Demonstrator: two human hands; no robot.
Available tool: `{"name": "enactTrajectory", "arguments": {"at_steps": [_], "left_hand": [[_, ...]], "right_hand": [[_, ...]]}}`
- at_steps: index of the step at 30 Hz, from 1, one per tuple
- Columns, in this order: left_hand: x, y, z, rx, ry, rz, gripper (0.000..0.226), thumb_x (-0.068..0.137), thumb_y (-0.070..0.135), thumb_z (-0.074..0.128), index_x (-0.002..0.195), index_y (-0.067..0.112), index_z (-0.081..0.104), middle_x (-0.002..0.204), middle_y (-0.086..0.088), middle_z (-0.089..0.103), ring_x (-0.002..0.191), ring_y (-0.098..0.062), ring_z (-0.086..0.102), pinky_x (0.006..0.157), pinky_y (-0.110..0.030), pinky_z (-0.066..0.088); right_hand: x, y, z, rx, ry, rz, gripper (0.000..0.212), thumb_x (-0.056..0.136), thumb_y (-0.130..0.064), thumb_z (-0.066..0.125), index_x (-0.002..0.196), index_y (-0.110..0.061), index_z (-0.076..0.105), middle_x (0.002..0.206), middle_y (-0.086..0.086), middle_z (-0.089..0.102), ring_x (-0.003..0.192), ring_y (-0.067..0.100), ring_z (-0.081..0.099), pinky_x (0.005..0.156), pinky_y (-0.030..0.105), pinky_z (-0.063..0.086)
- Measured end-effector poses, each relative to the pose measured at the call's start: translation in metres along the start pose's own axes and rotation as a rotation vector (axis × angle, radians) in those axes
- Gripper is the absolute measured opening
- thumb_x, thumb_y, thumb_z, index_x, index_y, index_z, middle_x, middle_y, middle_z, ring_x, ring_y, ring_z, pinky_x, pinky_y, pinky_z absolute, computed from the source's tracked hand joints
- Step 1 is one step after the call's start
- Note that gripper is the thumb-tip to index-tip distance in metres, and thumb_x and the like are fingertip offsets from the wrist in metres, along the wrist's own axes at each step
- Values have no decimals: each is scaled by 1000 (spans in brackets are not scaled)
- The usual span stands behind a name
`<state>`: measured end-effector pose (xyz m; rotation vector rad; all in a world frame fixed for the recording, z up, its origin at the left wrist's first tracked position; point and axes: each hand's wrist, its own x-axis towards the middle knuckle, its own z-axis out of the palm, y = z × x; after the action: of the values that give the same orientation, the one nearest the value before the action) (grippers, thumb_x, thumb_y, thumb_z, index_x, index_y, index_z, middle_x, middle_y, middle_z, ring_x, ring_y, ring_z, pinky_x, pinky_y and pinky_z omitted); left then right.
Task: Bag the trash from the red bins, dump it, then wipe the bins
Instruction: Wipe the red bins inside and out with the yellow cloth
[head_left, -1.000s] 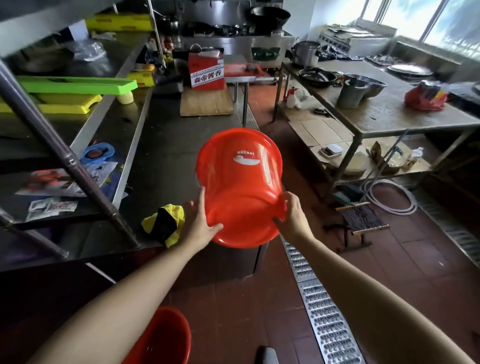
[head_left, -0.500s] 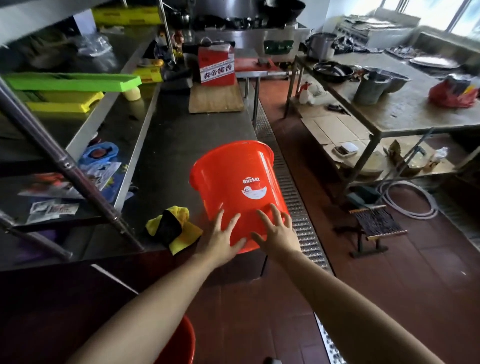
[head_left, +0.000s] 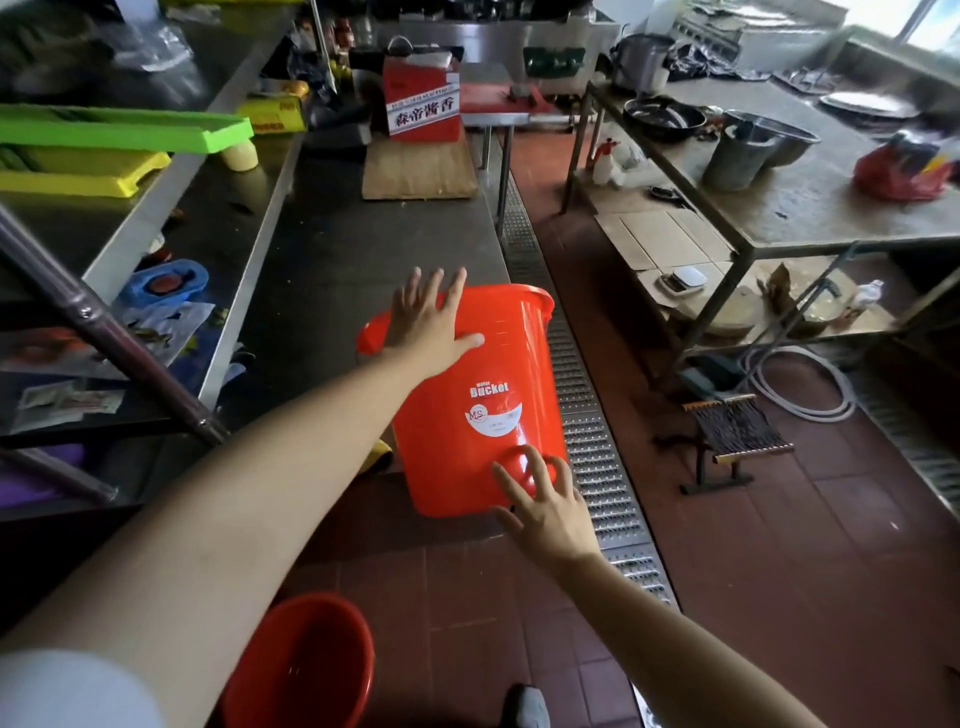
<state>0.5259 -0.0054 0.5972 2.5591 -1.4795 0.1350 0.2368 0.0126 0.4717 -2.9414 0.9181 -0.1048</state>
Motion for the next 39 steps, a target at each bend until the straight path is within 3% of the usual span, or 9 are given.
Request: {"name": "enactTrajectory", "arguments": {"at_steps": [5,9,16,20,24,27,30,35,39], "left_hand": [[-11,22,-10,-108,-29,57,77,73,69,67,131,23,45,130,-8,58,117,-32,54,96,-47,44],[-56,36,-4,-110,-22,134,72,70,65,73,123,21,50,123,-4,61,111,-27,57,93,-42,44],[-161,43,14,-29,-15,335,62,70,58,75,111,17,54,108,-3,61,104,-26,55,88,-41,42],[-228,29,22,-11,-12,443,54,71,59,73,100,15,59,98,-1,62,93,-24,58,78,-40,45],[-288,14,31,17,11,518,49,66,53,80,94,18,60,92,2,62,85,-22,59,74,-38,45],[-326,0,41,28,19,565,49,68,51,80,95,17,59,91,2,60,82,-21,56,77,-40,45],[-360,-9,47,33,29,627,41,75,47,75,97,16,62,92,0,62,83,-22,58,79,-43,48],[-408,-1,63,16,-30,639,31,77,40,74,96,19,60,90,4,60,84,-21,59,84,-45,46],[-439,14,84,13,-76,614,27,79,33,73,98,21,59,90,6,59,85,-20,58,86,-45,43]], "right_hand": [[-23,10,2,-23,87,-106,51,95,-63,41,139,-38,46,142,12,48,122,39,49,84,52,57],[-21,28,-19,50,228,-88,37,99,-55,44,124,-31,57,124,3,56,107,30,54,78,43,53],[0,42,-87,90,318,129,30,97,-38,46,102,-16,66,105,9,59,96,36,56,76,45,49],[-1,37,-99,277,199,242,26,99,-33,54,101,-10,66,109,12,58,103,39,57,81,46,50],[-14,28,-81,182,-257,427,53,93,-49,59,140,-27,46,137,9,45,128,37,47,101,51,45],[-35,24,-49,312,-417,600,70,94,-44,63,150,-16,31,143,21,43,126,43,52,101,47,48],[-54,17,-26,503,-433,771,61,96,-33,65,141,-3,37,133,24,55,113,41,62,82,42,54],[-85,17,21,970,-366,1096,38,93,-9,63,125,9,56,119,28,65,108,43,66,94,55,54],[-104,23,44,1041,-270,1200,51,88,-38,75,116,4,64,108,18,69,101,35,69,91,49,57]]}}
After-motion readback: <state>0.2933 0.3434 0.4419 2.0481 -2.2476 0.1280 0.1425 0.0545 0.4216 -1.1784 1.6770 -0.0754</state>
